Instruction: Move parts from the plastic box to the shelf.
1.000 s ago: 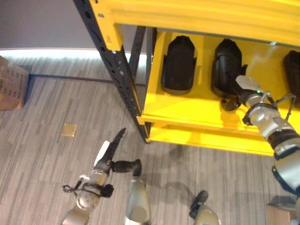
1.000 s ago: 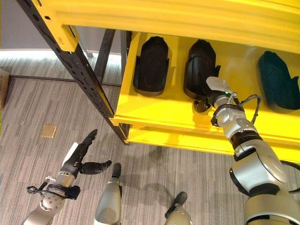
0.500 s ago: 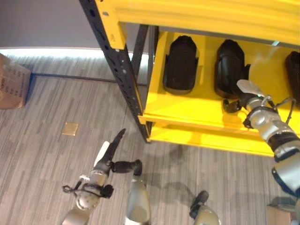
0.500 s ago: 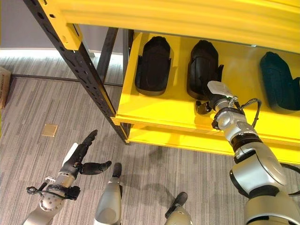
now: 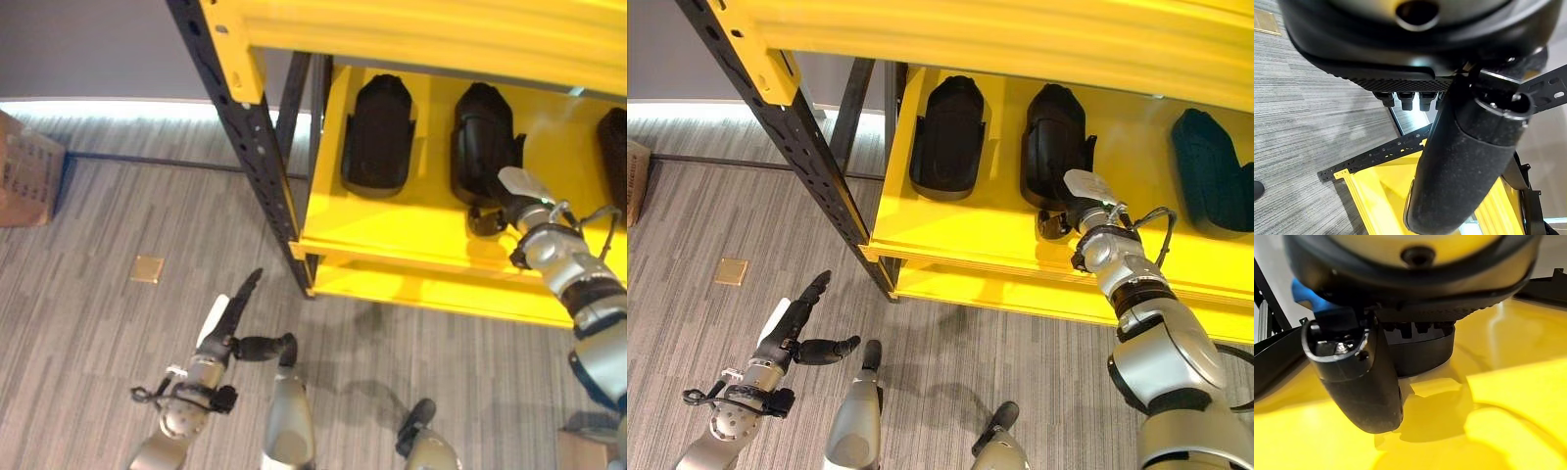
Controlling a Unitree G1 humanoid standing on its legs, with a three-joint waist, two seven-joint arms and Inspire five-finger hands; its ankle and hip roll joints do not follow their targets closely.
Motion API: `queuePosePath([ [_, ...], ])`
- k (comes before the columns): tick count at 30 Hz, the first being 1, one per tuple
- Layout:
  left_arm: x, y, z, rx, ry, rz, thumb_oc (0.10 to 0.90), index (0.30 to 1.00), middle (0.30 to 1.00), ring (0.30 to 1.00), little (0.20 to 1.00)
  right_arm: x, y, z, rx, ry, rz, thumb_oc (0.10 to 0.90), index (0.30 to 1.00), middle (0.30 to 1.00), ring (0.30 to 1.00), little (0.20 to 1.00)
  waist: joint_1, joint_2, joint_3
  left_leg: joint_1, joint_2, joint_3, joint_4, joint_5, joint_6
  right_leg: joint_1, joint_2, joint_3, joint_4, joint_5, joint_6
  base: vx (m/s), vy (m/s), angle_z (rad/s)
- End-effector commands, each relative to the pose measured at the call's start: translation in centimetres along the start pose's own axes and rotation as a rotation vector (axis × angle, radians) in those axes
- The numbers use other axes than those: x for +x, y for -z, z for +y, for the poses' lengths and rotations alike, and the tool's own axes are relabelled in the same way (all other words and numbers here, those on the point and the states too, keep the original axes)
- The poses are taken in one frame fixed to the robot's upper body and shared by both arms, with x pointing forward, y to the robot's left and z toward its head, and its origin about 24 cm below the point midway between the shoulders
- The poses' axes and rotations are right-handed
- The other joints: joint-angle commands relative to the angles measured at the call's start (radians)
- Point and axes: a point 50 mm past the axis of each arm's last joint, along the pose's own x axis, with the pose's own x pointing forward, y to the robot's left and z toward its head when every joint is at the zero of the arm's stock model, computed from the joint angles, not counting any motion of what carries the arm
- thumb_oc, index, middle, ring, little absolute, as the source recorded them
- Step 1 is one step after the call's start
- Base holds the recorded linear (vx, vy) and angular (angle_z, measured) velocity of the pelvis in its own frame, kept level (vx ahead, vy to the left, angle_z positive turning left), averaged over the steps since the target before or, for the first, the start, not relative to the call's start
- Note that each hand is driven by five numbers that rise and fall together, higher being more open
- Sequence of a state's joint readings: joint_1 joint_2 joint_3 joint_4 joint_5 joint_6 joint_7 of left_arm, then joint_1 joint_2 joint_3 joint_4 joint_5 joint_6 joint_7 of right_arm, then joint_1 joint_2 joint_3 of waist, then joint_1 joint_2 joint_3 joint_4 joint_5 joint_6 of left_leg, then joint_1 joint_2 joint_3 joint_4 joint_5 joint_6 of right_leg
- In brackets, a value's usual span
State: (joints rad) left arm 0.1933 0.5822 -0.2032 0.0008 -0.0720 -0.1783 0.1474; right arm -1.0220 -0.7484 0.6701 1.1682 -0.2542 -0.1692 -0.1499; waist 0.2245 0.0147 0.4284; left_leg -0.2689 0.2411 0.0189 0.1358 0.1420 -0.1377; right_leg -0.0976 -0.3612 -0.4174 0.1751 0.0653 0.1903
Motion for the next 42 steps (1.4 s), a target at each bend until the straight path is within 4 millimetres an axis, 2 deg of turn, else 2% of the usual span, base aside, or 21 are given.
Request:
queuePosePath([
  [1,-0.1,-3.0,1.3,-0.011,-0.05,-0.182,0.9,1.0,1.0,1.0,1.0,-1.6,6.2,-2.5,-0.075,0.061,0.258,0.9,1.0,1.0,1.0,1.0,-0.006,-0.034,-0.01,-0.041,0.015,0.011,-0.051,0.084,0.024,0.006,-0.019,0.048,0.068,-0.025,0.0,0.0,0.0,0.0],
  [19,-0.2,-2.9,1.6,-0.006,-0.058,-0.17,0.9,1.0,1.0,1.0,1.0,-2.5,7.9,-2.7,-0.046,0.082,0.324,0.9,1.0,1.0,1.0,1.0,-0.015,-0.032,0.0,-0.044,0.016,0.01,-0.049,0.082,0.024,0.004,-0.014,0.05,0.067,-0.024,-0.001,0.0,0.0,0.0],
  [34,-0.2,-2.7,1.9,-0.001,-0.067,-0.159,0.9,1.0,1.0,1.0,1.0,-2.8,8.4,-2.1,-0.027,0.075,0.344,0.9,1.0,1.0,1.0,1.0,-0.022,-0.032,0.003,-0.046,0.016,0.008,-0.043,0.08,0.025,0.0,-0.013,0.055,0.071,-0.025,-0.002,0.0,0.0,0.0],
  [42,-0.2,-2.7,2.0,-0.003,-0.072,-0.16,0.9,1.0,1.0,1.0,1.0,-2.6,8.0,-2.0,-0.016,0.075,0.327,0.9,1.0,1.0,1.0,1.0,-0.024,-0.035,0.003,-0.047,0.016,0.007,-0.042,0.079,0.025,-0.001,-0.012,0.055,0.072,-0.024,-0.002,0.0,0.0,0.0],
])
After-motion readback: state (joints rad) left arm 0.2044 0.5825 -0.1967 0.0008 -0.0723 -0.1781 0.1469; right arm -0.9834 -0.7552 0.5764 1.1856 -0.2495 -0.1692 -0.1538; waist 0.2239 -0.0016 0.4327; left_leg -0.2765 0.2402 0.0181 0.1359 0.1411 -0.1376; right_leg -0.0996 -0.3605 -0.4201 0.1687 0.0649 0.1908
